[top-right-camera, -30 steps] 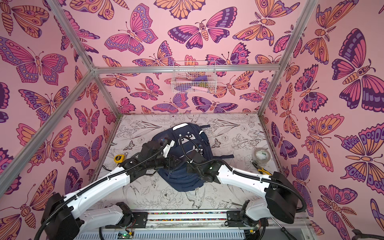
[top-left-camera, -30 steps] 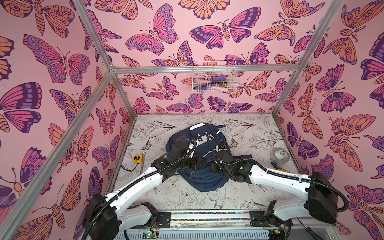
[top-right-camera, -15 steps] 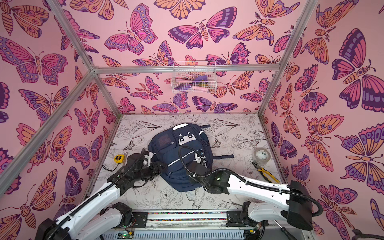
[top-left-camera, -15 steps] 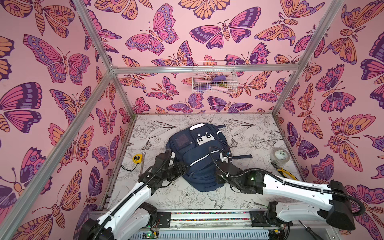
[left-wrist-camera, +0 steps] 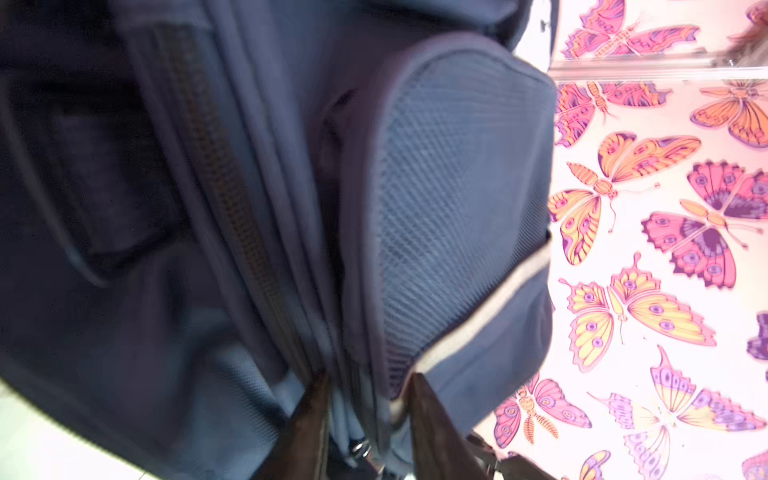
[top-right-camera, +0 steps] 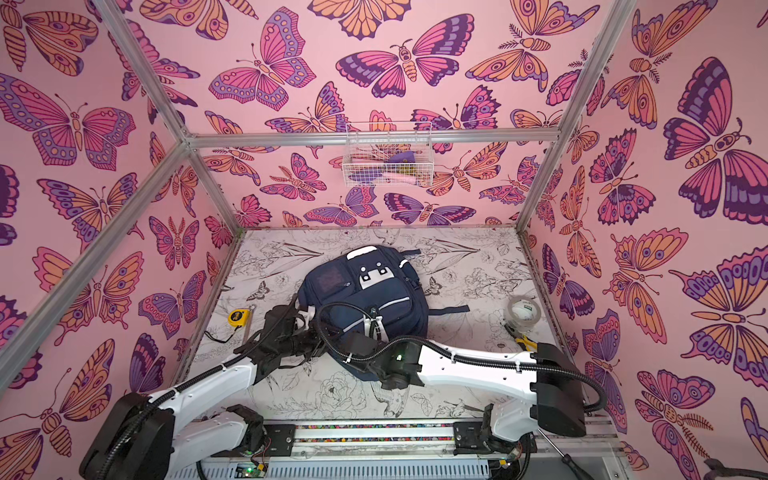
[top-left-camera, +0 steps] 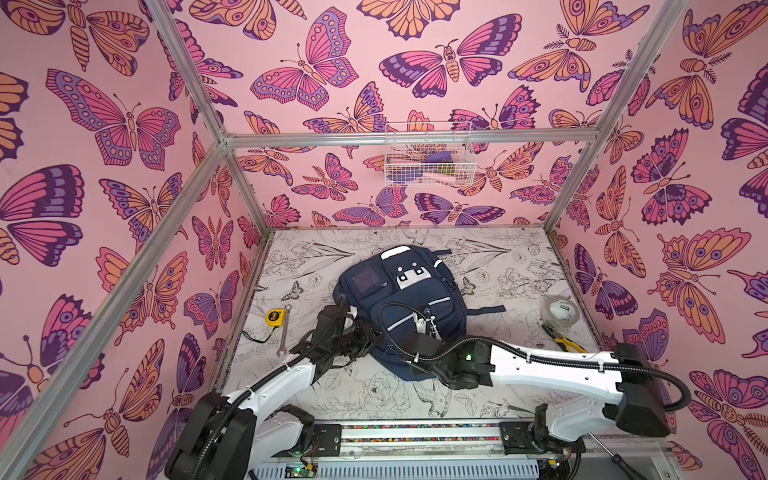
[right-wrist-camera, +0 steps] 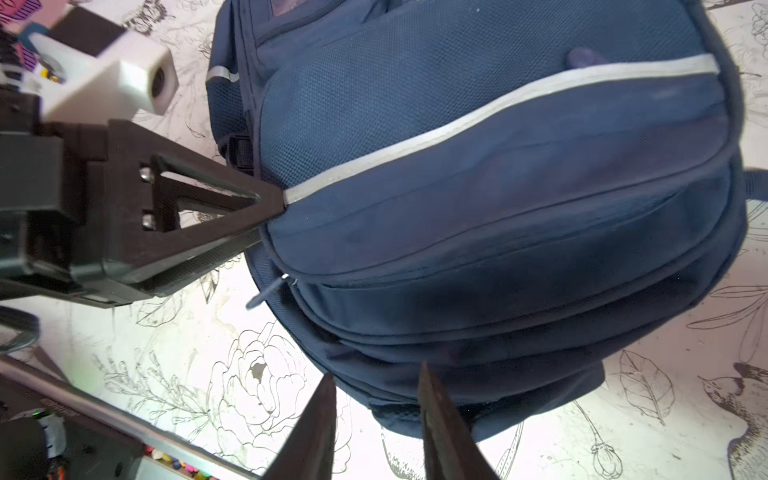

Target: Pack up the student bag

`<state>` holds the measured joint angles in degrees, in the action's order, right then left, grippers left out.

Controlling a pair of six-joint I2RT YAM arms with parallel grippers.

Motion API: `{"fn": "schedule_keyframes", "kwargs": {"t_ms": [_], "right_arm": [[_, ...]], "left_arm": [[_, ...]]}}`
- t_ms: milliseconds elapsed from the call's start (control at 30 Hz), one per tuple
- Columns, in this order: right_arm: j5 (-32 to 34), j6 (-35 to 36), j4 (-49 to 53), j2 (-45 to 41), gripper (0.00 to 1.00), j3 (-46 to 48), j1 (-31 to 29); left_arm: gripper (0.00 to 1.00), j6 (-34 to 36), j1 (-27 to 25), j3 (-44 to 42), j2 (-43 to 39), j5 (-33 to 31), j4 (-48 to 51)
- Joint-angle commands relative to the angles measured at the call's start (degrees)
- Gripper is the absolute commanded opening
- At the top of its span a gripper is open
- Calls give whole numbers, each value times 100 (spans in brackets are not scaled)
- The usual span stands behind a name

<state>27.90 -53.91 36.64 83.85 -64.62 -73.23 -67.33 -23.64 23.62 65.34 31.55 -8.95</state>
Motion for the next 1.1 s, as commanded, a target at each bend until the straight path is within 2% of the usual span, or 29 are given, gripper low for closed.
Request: {"fn": "schedule_keyframes", "kwargs": {"t_ms": [0,267,400,567,733,1067], "right_arm": [[175,21,268,42,35,-180,-54],[122,-155,584,422,36,-593,-57],[-508,134,196,938,40,-924,-52],[-581,-170,438,1422,38,-1298,1],[-600,-326,370,1434,43,-1277,105],[-1232,-545,-377,1403,39,-928,586]], "left_arm": [[33,-118,17,118,88,235,-600],[32,-210,17,259,291,373,-1010],[33,-397,24,168,416,445,-1344],[33,-516,17,52,512,492,-1647],[33,-561,17,-6,561,519,-1773],[34,-588,17,-127,647,572,-2004]]}}
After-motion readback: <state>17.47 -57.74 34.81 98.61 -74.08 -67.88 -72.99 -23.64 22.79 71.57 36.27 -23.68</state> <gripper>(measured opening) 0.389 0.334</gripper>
